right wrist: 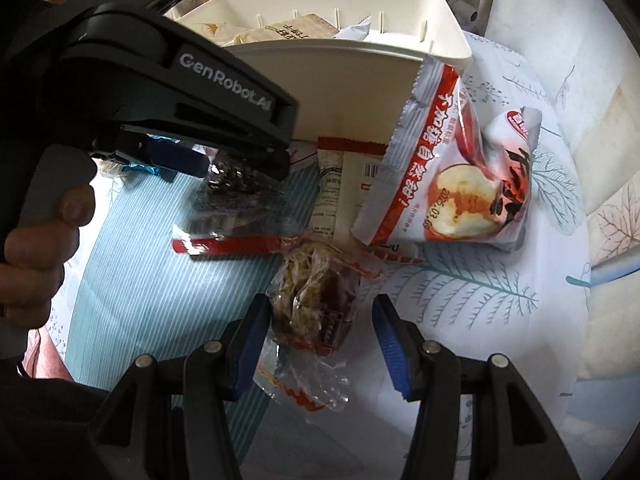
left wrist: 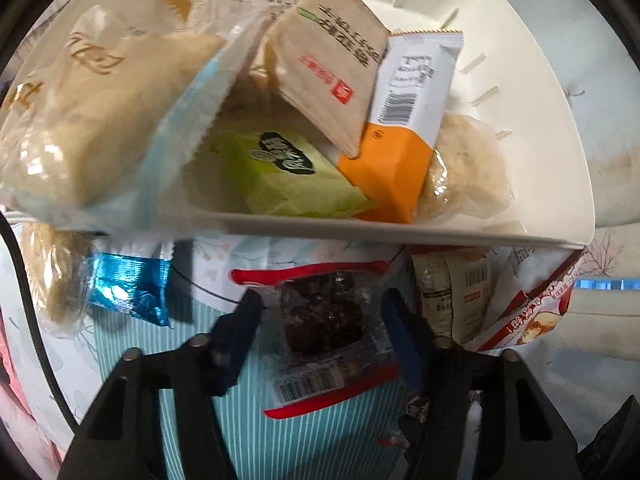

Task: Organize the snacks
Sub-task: 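Grasp the dark chocolate bar with the left tool while the right tool grasps the clear nut bag, then carry the chocolate bar with the left tool into the tray while the right tool drops the nut bag there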

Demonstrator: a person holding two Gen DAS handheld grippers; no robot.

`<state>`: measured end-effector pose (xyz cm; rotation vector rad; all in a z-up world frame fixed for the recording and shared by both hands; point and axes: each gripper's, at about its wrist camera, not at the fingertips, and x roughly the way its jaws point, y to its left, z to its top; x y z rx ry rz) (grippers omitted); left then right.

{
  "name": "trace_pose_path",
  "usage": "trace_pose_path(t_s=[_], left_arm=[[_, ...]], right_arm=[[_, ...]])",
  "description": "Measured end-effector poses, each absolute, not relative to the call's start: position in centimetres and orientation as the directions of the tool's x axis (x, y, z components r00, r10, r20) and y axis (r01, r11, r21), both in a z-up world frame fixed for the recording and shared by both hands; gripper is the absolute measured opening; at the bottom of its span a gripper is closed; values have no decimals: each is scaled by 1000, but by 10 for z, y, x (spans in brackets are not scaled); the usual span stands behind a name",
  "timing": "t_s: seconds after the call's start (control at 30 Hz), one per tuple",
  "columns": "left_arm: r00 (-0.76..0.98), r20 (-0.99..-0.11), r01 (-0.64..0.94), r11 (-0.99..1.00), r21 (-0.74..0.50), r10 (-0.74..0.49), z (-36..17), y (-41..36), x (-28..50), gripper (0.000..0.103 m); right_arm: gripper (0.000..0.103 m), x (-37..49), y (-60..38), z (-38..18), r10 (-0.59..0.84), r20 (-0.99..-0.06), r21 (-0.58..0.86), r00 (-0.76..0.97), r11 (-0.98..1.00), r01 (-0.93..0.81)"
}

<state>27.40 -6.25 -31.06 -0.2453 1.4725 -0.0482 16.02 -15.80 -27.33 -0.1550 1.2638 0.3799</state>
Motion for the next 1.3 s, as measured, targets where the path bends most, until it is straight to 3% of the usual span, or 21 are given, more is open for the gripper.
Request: trace_pose_path(t_s=[0.2,0.33,0.7,1.3], left_arm=[[78,-978,-134,970,-203,-193,-303,-47,279,51],[62,-983,-160,970,-181,-173,-297,-35,265,48],[36,-997,-243,967,-79,-73,-272,-2,227,47],[101,-992,-244,964,-104,-81,-175,33,189,47]], right_arm=[[50,175,-165,-276,222,-952,142,212,931,-337],[42,187,-171,-277,261,-949,198,174,928,-315],[41,193,-171,-270,278,-948,215,157,920,-329],[41,182,-147,-209,370,-894,207,251,841,-500]])
